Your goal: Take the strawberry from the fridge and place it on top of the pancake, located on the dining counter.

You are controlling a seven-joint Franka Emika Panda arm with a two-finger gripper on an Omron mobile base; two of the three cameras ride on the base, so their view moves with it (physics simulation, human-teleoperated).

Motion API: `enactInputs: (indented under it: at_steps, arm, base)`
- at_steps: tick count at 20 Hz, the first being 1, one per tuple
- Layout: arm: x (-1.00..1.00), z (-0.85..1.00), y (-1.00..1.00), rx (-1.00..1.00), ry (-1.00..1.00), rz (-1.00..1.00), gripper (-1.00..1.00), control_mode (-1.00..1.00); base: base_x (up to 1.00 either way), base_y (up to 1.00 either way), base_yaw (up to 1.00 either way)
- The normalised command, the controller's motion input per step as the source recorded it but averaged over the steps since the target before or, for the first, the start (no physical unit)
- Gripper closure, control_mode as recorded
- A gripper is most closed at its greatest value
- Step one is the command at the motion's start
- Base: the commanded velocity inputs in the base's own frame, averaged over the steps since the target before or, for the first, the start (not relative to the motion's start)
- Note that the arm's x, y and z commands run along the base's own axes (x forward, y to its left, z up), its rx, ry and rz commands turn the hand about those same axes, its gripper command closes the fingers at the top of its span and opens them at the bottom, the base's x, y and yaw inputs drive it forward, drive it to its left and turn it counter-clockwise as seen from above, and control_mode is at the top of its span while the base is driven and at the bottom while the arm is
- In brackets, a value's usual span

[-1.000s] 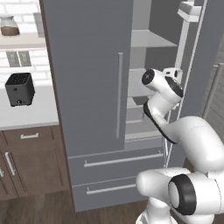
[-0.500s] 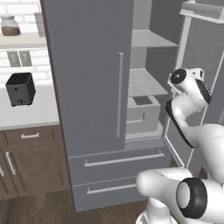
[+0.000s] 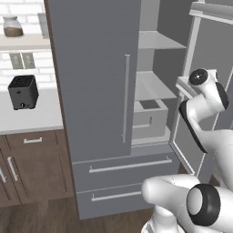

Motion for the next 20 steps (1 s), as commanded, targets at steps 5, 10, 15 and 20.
enactInputs:
  at_steps: [5,10,15,20]
  arm:
    - [-0.69,0.03,0.05,0.01,-0.14,0.0,-1.0,-1.0]
    - [-0.31,0.19,0.51,0.0,-0.04,-0.02,-1.0,-1.0]
    - [0.02,0.01,0.78,0.0,-0.02,-0.07,-1.0,-1.0]
    - [0.11,0.0,0.9,0.08,-0.18,-0.06,-1.0,-1.0]
  base:
    - [0.0,0.0,0.0]
    - [0.0,0.0,0.0]
    - [0.0,0.0,0.0]
    - [0.0,0.0,0.0]
